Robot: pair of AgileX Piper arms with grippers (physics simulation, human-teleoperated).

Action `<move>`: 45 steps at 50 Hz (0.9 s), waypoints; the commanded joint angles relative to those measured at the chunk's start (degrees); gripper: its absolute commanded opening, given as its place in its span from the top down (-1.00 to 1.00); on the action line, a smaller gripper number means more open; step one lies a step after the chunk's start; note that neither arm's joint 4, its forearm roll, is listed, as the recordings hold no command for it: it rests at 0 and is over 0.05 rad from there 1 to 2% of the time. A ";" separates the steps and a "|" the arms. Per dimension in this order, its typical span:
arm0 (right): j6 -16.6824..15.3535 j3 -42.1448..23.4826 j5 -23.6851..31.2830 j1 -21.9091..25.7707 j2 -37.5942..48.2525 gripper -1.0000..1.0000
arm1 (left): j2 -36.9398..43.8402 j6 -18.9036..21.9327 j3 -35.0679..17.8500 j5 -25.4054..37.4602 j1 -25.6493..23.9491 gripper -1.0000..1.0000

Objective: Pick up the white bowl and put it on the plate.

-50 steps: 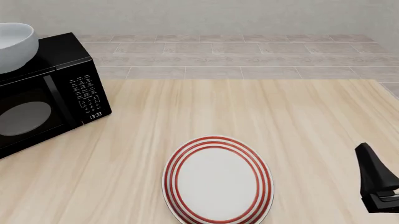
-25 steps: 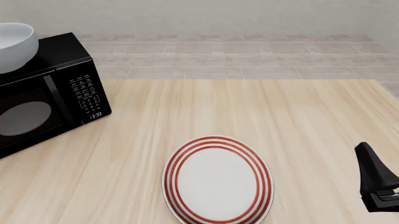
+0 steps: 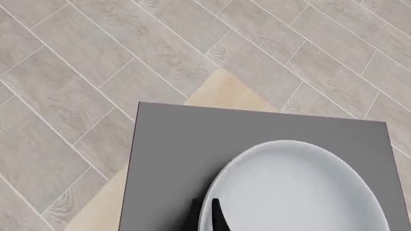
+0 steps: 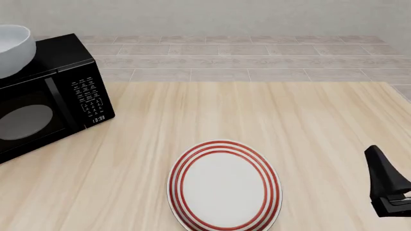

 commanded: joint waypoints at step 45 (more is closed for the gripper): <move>-0.09 -2.10 4.16 -0.76 -2.18 -1.00 | -14.58 -3.00 9.46 -1.27 -14.21 1.00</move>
